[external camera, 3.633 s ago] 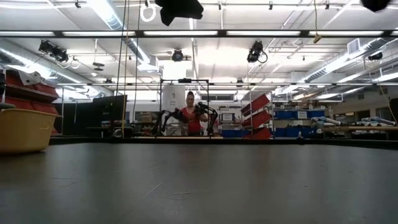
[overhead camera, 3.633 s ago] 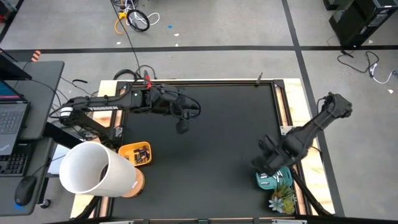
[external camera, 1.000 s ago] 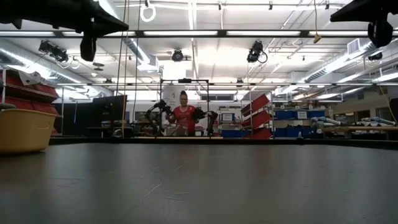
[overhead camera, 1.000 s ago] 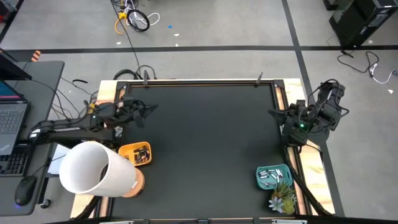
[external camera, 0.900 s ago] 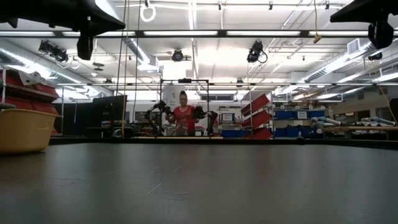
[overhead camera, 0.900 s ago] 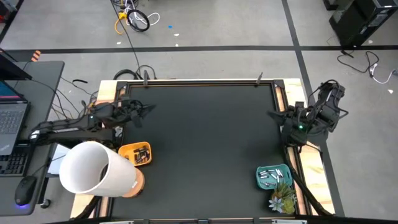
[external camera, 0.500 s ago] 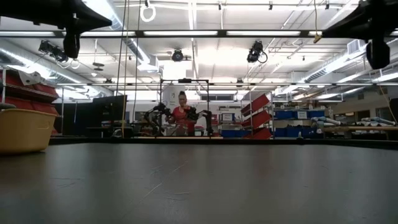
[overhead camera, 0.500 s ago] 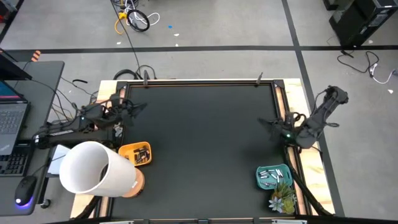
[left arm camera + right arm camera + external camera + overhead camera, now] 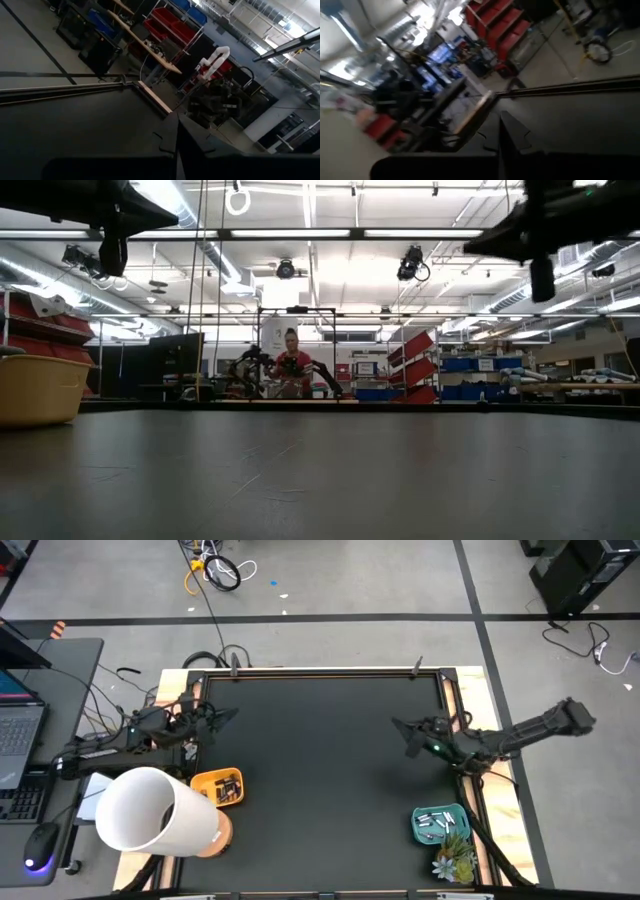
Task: Sort batteries
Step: Return to Home Position
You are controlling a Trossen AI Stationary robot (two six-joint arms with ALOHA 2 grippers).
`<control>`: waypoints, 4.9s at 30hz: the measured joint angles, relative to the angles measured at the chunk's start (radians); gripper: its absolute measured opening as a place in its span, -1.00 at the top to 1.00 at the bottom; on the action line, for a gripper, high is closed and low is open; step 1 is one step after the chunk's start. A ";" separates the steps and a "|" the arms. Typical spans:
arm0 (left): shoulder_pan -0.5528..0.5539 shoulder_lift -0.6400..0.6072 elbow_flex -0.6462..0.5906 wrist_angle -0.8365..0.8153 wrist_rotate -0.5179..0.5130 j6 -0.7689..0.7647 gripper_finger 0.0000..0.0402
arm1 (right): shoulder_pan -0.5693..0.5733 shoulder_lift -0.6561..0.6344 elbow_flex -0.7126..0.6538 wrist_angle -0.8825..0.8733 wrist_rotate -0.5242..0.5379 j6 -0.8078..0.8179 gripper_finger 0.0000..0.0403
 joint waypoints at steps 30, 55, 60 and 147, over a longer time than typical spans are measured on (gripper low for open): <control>0.000 0.000 0.000 -0.014 0.032 -0.012 0.91 | -0.663 -0.066 0.000 0.035 -0.853 -0.107 1.00; 0.000 0.000 0.000 -0.084 0.023 0.045 0.91 | -0.663 -0.540 -0.061 -0.434 -0.766 -0.122 1.00; 0.000 0.000 0.000 -0.083 0.017 0.061 0.91 | -0.663 -0.621 -0.148 -0.362 -0.770 -0.054 1.00; 0.000 0.001 -0.043 -0.376 -0.287 0.634 0.91 | -0.662 -0.635 -0.250 -0.287 -0.687 -1.021 0.98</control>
